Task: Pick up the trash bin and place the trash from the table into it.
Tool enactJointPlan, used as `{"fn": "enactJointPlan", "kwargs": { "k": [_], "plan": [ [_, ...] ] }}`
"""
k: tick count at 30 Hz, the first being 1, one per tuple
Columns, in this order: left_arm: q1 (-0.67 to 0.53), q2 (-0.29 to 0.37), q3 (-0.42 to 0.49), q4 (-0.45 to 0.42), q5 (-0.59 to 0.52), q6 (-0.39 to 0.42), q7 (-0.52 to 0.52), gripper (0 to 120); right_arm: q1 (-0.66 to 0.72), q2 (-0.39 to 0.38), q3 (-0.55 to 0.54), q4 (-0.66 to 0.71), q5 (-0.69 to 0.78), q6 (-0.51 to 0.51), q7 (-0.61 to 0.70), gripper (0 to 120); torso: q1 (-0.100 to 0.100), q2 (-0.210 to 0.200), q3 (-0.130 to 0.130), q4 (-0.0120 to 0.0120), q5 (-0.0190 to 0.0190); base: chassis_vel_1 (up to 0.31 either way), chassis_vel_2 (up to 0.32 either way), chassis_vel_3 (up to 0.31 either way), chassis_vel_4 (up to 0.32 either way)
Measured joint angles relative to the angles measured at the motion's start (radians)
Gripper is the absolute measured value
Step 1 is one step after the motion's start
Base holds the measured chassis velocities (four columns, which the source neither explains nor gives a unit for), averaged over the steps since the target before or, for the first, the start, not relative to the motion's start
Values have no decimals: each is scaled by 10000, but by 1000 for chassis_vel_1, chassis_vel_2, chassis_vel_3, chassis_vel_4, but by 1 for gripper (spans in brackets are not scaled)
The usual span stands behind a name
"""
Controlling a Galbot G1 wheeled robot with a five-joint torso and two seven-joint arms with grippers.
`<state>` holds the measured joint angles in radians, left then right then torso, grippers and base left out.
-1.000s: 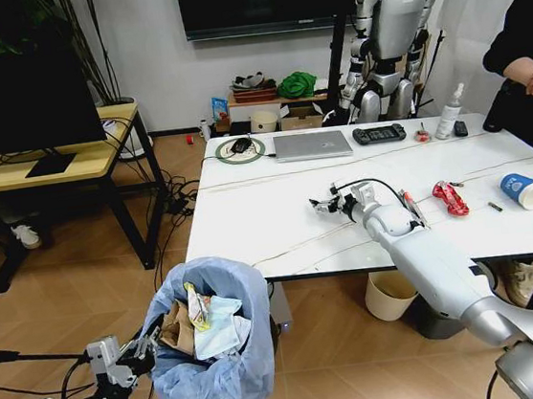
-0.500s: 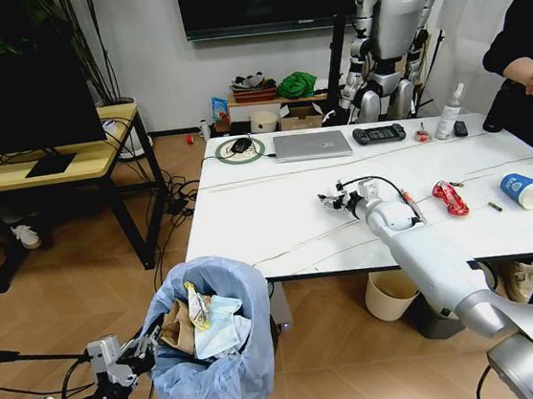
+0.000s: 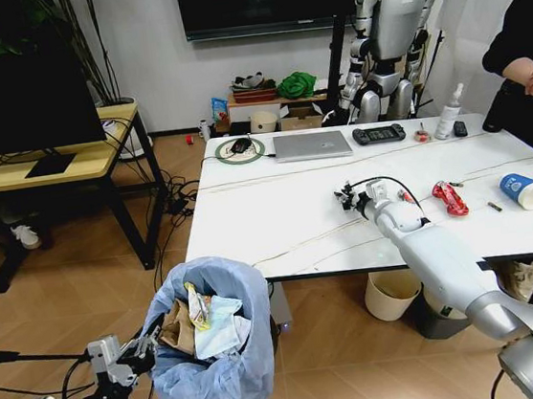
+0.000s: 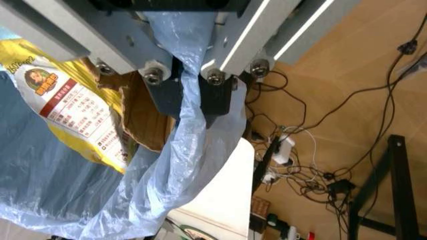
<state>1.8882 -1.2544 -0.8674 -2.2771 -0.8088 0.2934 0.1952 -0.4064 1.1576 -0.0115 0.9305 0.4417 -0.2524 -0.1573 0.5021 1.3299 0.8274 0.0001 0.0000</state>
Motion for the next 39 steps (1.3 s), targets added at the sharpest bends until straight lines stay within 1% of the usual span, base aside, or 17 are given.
{"fn": "enactJointPlan", "kwargs": {
  "k": [2,6,8,9,10,12,13,14,17,20,21,24,26,27,33,34,39],
  "plan": [
    [-1,-1,3,-6,0,0,0,0,-48,-86,22,100,5,0,-4,0,0,0,0,1,0,0,0,0,0],
    [-4,0,17,-11,1,0,0,0,-220,-282,113,443,211,57,-7,0,1,-1,1,0,2,0,0,0,0],
    [-4,-6,39,-20,7,0,1,0,-541,-615,286,1333,714,139,4,0,2,-1,2,0,5,0,0,0,0],
    [-4,-6,45,-20,10,0,0,0,-606,-693,310,1538,840,151,12,0,2,-1,2,0,4,0,0,0,0],
    [-2,-2,65,-20,23,0,1,0,-866,-985,364,2365,1274,206,38,0,2,-1,1,-4,2,0,0,0,0],
    [-5,10,82,-20,29,0,5,0,-1174,-1278,397,3365,1669,274,69,0,1,0,1,-3,3,0,0,0,0],
    [-5,10,82,-20,29,0,5,0,-1174,-1278,397,3365,1669,274,69,0,1,0,1,-3,3,0,0,0,0],
    [-7,11,83,-20,29,0,6,0,-1319,-1408,401,3829,1857,295,98,0,0,0,1,-4,2,0,0,0,0],
    [1,12,84,-21,30,0,15,0,-1889,-1787,379,5720,2819,324,289,0,1,-1,1,-1,3,0,0,0,0],
    [32,-4,83,-41,29,0,19,0,-2267,-2020,95,7397,3647,408,383,0,0,0,0,-1,1,0,0,0,0],
    [32,-4,83,-41,29,0,19,0,-2267,-2020,95,7397,3647,408,383,0,0,0,0,-1,1,0,0,0,0],
    [56,-32,83,-64,41,-1,20,0,-2477,-2140,-291,8580,4061,522,432,0,0,0,0,0,0,0,0,0,0],
    [81,-54,84,-99,61,-1,20,0,-2612,-2244,-768,9381,4348,696,440,0,0,0,0,0,-1,0,0,0,0],
    [81,-54,84,-99,61,-1,20,0,-2612,-2244,-768,9381,4348,696,440,0,0,0,0,0,-1,0,0,0,0],
    [74,-126,84,-130,110,4,-2,0,-2659,-2274,-2196,11006,5265,1261,118,0,0,0,0,0,-1,0,0,0,0],
    [74,-126,84,-130,110,4,-2,0,-2659,-2274,-2196,11006,5265,1261,118,0,0,0,0,0,-1,0,0,0,0],
    [128,-226,75,-228,152,23,-17,0,-2445,-2403,-3331,11744,5587,1743,-389,0,0,0,0,0,-2,0,0,0,0]
  ]
}}
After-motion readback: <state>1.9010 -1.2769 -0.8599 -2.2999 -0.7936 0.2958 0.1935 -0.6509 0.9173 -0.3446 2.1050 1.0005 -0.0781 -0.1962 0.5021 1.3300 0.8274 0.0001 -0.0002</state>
